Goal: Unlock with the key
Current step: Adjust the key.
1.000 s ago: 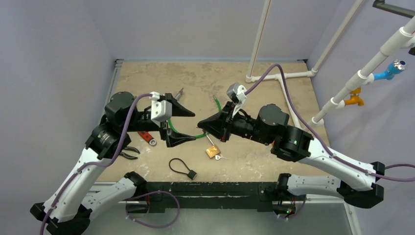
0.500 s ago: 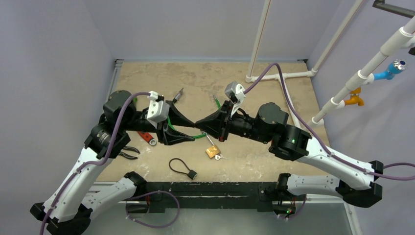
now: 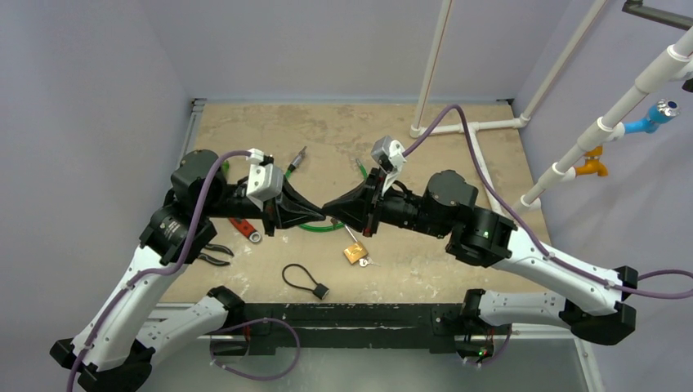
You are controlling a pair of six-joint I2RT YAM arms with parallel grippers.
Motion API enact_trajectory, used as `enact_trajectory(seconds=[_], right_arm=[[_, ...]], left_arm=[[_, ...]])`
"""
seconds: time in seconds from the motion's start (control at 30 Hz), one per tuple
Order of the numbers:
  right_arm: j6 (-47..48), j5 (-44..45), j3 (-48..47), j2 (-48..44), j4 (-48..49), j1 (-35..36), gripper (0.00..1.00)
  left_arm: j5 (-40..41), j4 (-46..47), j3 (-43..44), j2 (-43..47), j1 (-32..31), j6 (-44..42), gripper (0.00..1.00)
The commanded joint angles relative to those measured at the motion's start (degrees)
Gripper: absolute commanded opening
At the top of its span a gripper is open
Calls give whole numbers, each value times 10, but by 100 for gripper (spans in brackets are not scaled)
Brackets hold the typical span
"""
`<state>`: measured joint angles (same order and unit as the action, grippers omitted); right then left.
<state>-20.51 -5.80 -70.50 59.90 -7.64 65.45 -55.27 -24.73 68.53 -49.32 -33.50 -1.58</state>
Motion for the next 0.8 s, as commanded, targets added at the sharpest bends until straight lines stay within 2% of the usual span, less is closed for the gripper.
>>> enact_trajectory(seconds=[0.0,0.1,0.17,0.27,0.37,0.57,0.77], right_arm=[[8,-18,-35,7,3,-3,2],[34,6,-55,0,-47,-7,41],[62,23,-79,-6,-80,-13,53],[90,30,-118,-7,-114,-21,57],[108,5,-130,2,-130,-24,58],[103,-107,-114,42,-101,-28,56],[86,-187,-101,79,-48,-28,56]], left_arm=[[15,-41,42,3,3,-65,0],[48,-161,88,-6,1,-178,0],[80,-253,117,-15,-1,-261,0],[134,-426,185,-60,-15,-356,0],[169,-514,240,-94,-21,-398,0],[196,-559,309,-111,-41,-394,0],[174,-594,364,-131,-45,-364,0]])
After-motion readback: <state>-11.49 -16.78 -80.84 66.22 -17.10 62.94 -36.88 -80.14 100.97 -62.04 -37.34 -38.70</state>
